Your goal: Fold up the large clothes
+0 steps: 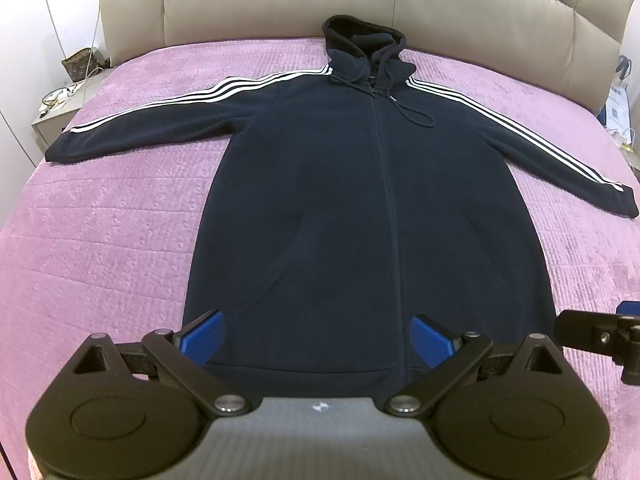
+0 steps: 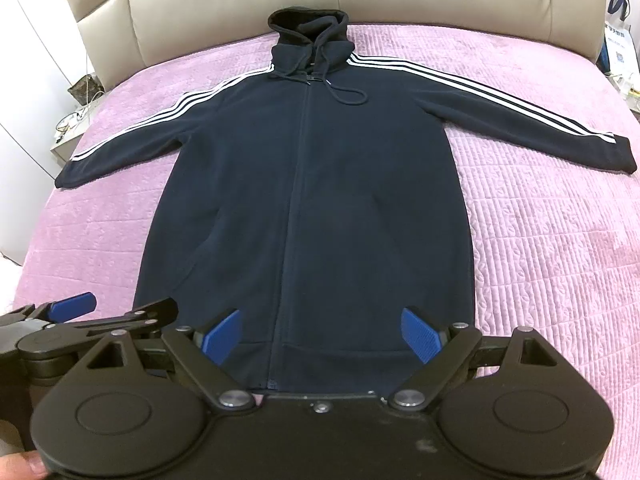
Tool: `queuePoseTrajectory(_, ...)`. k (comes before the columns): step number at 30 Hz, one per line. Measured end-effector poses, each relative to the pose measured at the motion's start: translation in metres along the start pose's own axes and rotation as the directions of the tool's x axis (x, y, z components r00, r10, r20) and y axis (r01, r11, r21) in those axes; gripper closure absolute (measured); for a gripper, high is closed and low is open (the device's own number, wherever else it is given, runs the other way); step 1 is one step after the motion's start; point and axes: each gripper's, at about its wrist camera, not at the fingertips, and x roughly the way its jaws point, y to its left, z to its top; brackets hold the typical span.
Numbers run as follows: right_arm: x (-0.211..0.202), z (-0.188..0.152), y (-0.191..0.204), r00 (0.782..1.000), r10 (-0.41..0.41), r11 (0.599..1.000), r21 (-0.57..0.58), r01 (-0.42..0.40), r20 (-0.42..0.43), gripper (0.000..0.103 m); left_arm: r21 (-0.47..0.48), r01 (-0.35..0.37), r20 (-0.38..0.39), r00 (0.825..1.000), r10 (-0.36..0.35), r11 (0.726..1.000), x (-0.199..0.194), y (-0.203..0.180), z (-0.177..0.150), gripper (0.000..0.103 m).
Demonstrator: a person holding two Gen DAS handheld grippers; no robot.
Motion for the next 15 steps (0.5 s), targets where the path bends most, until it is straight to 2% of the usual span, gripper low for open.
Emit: queuePoseTrajectory(15, -0.01, 0.0, -0.008, 0.999, 0.014, 0.999, 0.049, -0.016, 0.043, 0.001, -0.003, 0.0, -0.007, 1.0, 0.0, 1.0, 0.005, 0.001, -0.002, 0.003)
